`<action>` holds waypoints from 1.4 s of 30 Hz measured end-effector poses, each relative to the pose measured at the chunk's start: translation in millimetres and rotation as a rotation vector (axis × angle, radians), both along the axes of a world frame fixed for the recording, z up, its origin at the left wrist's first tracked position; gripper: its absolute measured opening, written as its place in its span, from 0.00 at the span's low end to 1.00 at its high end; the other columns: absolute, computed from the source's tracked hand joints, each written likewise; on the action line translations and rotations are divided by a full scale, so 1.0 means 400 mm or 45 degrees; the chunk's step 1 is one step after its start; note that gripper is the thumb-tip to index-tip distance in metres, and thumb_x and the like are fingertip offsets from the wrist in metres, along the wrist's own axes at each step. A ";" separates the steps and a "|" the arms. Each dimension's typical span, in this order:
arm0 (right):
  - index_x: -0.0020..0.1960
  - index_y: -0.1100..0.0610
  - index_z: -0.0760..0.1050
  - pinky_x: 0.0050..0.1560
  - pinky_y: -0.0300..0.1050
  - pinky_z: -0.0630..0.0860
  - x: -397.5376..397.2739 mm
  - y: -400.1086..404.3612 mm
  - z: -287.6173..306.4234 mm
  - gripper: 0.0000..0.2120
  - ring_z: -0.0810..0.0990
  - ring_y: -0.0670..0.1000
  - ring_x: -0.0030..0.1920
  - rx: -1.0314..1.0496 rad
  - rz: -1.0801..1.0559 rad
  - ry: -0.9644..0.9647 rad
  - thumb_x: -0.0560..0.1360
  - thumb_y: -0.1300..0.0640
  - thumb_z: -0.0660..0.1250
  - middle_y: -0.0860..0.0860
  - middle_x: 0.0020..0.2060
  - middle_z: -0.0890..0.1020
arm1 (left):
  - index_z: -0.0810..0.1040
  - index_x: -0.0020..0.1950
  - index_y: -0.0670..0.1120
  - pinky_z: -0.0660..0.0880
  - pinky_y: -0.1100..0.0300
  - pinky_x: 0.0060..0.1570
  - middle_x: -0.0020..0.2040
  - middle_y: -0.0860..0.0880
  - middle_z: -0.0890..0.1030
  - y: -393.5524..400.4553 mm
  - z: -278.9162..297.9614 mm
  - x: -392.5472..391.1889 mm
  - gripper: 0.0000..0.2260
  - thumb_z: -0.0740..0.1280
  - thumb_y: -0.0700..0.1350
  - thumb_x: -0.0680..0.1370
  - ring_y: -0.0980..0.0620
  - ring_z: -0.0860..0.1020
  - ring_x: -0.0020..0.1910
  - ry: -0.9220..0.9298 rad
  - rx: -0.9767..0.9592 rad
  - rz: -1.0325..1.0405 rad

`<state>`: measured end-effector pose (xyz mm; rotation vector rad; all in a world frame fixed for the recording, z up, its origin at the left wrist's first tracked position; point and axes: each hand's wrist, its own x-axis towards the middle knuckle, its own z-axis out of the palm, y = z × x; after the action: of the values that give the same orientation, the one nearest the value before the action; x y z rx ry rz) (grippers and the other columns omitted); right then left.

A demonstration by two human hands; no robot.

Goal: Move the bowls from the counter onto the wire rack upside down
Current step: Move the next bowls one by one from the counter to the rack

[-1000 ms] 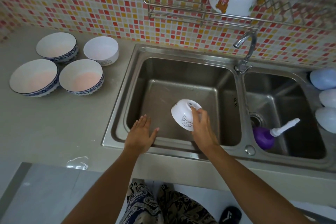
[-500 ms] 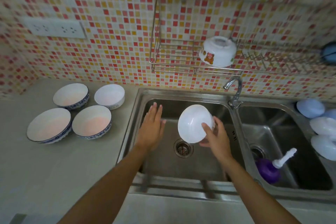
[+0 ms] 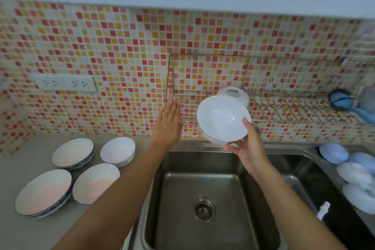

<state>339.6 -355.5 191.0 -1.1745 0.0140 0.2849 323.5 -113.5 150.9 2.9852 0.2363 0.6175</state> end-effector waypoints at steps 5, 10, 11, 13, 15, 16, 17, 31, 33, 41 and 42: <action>0.67 0.48 0.68 0.44 0.58 0.83 0.084 0.065 0.093 0.19 0.75 0.59 0.61 -0.013 0.023 -0.119 0.77 0.53 0.66 0.54 0.63 0.71 | 0.38 0.77 0.46 0.43 0.48 0.76 0.78 0.48 0.38 0.006 -0.015 0.009 0.27 0.43 0.55 0.82 0.49 0.35 0.75 0.016 -0.011 0.008; 0.75 0.47 0.61 0.49 0.62 0.81 0.182 0.146 0.104 0.32 0.70 0.59 0.65 -0.327 0.024 -0.360 0.75 0.60 0.69 0.52 0.72 0.63 | 0.39 0.77 0.45 0.40 0.49 0.75 0.77 0.47 0.38 0.006 -0.018 0.016 0.26 0.41 0.54 0.82 0.49 0.34 0.75 0.036 -0.037 0.028; 0.76 0.47 0.59 0.50 0.60 0.82 0.199 0.162 0.096 0.34 0.70 0.59 0.66 -0.480 0.010 -0.478 0.75 0.60 0.70 0.52 0.74 0.63 | 0.38 0.76 0.45 0.39 0.50 0.75 0.77 0.48 0.37 0.006 -0.017 0.016 0.26 0.41 0.54 0.82 0.49 0.33 0.75 0.035 -0.047 0.022; 0.76 0.49 0.59 0.61 0.53 0.77 0.229 0.189 0.075 0.37 0.68 0.55 0.69 -0.848 -0.041 -0.799 0.72 0.59 0.73 0.51 0.73 0.65 | 0.36 0.76 0.45 0.37 0.51 0.74 0.77 0.48 0.35 0.004 -0.016 0.014 0.26 0.40 0.53 0.82 0.50 0.32 0.74 0.030 -0.057 0.019; 0.76 0.50 0.60 0.65 0.41 0.67 0.244 0.213 0.056 0.39 0.67 0.49 0.68 -1.076 -0.051 -1.023 0.70 0.57 0.75 0.51 0.71 0.68 | 0.35 0.76 0.46 0.36 0.52 0.74 0.76 0.49 0.34 0.002 -0.015 0.010 0.26 0.40 0.54 0.82 0.51 0.32 0.74 0.021 -0.065 0.019; 0.76 0.49 0.60 0.63 0.39 0.65 0.250 0.225 0.048 0.40 0.67 0.47 0.66 -1.128 -0.033 -1.074 0.69 0.58 0.76 0.51 0.69 0.69 | 0.35 0.76 0.46 0.35 0.52 0.74 0.76 0.50 0.34 0.001 -0.015 0.008 0.26 0.40 0.54 0.82 0.51 0.32 0.74 0.014 -0.079 0.016; 0.75 0.47 0.60 0.63 0.40 0.66 0.254 0.235 0.041 0.41 0.67 0.46 0.65 -1.176 -0.009 -1.111 0.68 0.59 0.76 0.50 0.68 0.69 | 0.35 0.76 0.46 0.35 0.52 0.73 0.76 0.50 0.34 0.001 -0.015 0.006 0.25 0.39 0.54 0.82 0.51 0.32 0.74 0.007 -0.092 0.012; 0.75 0.48 0.61 0.70 0.50 0.66 0.296 0.327 0.027 0.44 0.62 0.55 0.71 -1.716 0.315 -1.257 0.66 0.62 0.78 0.52 0.71 0.61 | 0.41 0.77 0.45 0.36 0.52 0.73 0.77 0.50 0.39 0.004 -0.029 0.012 0.25 0.44 0.51 0.83 0.50 0.35 0.75 -0.061 -0.083 -0.006; 0.75 0.49 0.62 0.72 0.49 0.64 0.300 0.327 0.027 0.44 0.60 0.55 0.72 -1.646 0.353 -1.226 0.65 0.63 0.78 0.53 0.72 0.60 | 0.42 0.77 0.45 0.36 0.53 0.73 0.77 0.50 0.39 0.002 -0.026 0.011 0.25 0.44 0.52 0.82 0.50 0.35 0.75 -0.064 -0.090 -0.010; 0.72 0.51 0.70 0.73 0.43 0.60 0.311 0.312 0.004 0.35 0.64 0.52 0.71 -1.442 0.362 -1.106 0.68 0.61 0.77 0.52 0.70 0.64 | 0.42 0.77 0.45 0.36 0.52 0.72 0.78 0.49 0.42 -0.001 -0.028 0.010 0.27 0.38 0.54 0.79 0.50 0.36 0.75 -0.036 -0.068 -0.008; 0.72 0.51 0.69 0.72 0.42 0.59 0.312 0.311 0.003 0.34 0.64 0.52 0.71 -1.454 0.375 -1.108 0.69 0.60 0.76 0.51 0.71 0.64 | 0.42 0.77 0.45 0.36 0.52 0.73 0.78 0.49 0.41 -0.001 -0.027 0.010 0.28 0.38 0.54 0.79 0.50 0.36 0.75 -0.026 -0.070 -0.006</action>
<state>464.5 -231.1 192.1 -2.3619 -0.8626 -0.0338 327.5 -113.9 140.1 2.9248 0.2412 0.6301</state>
